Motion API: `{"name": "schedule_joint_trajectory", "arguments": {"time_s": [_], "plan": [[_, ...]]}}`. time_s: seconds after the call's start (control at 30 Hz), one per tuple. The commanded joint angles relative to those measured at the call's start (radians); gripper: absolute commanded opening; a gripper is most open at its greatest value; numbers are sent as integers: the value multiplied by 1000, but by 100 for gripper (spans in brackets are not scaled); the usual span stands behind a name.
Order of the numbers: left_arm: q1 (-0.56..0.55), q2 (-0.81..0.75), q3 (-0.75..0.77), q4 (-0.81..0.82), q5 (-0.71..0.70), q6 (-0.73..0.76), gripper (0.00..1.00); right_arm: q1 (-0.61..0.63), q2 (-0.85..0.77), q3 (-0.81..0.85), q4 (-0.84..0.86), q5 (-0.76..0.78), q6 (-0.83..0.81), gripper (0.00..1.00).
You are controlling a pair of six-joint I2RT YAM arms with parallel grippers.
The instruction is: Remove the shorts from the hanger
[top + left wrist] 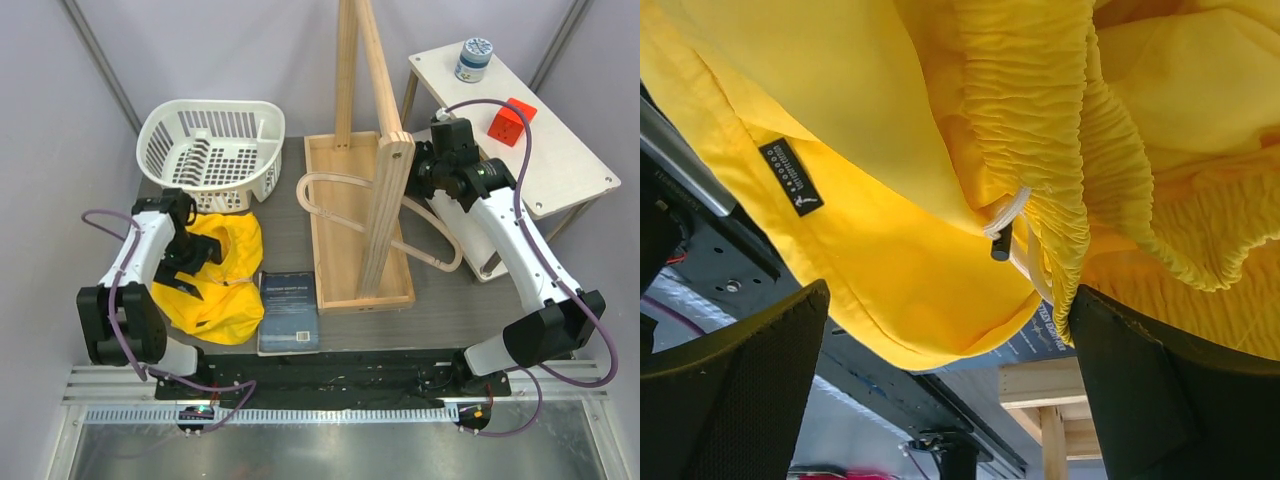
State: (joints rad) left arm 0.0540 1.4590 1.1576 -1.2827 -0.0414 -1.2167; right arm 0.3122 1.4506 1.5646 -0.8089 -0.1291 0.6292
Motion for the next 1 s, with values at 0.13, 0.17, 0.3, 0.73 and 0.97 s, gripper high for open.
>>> {"name": "schedule_joint_trajectory", "arguments": {"time_s": [0.13, 0.17, 0.3, 0.73, 0.97], "plan": [[27, 129, -27, 234, 20, 3, 100, 2, -35, 3, 39, -10, -23, 1], [39, 142, -35, 270, 20, 17, 100, 2, -35, 6, 36, -10, -26, 1], [56, 198, -77, 355, 11, 94, 100, 2, -41, 8, 25, -1, -37, 1], [161, 138, -366, 638, 184, 124, 56, -4, -29, 15, 8, -3, -43, 1], [167, -40, -188, 461, 69, 158, 0, -4, -6, 20, 8, -32, -34, 1]]}}
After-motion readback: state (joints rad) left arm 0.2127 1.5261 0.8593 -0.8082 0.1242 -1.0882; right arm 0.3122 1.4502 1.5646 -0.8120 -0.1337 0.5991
